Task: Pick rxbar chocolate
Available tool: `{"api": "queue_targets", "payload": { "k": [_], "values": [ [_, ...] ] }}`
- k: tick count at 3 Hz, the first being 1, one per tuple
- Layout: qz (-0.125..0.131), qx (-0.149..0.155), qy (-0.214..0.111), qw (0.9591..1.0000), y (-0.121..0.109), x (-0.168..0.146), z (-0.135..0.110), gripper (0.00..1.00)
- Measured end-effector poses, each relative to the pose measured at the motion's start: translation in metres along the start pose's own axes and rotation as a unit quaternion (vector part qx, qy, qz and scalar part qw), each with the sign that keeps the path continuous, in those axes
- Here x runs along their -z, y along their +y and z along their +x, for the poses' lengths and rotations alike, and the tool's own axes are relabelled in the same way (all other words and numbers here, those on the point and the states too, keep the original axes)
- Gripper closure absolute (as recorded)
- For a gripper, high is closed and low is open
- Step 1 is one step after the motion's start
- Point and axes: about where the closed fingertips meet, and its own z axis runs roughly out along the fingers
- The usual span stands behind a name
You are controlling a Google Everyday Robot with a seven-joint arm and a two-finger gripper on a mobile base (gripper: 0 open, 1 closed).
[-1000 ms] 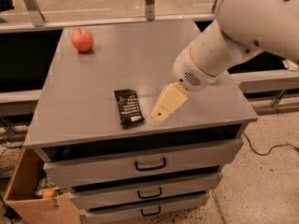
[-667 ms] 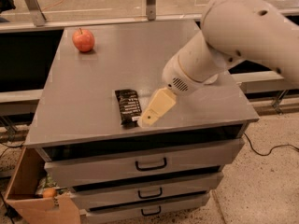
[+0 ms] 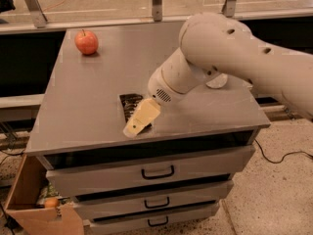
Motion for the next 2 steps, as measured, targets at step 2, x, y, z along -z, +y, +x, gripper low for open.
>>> {"api": "queue_targets", "payload": {
  "k": [2],
  "values": [
    [-0.008,-0.005,-0.015,0.9998,0.0081,-0.0287,-0.0139,0.43]
  ]
}}
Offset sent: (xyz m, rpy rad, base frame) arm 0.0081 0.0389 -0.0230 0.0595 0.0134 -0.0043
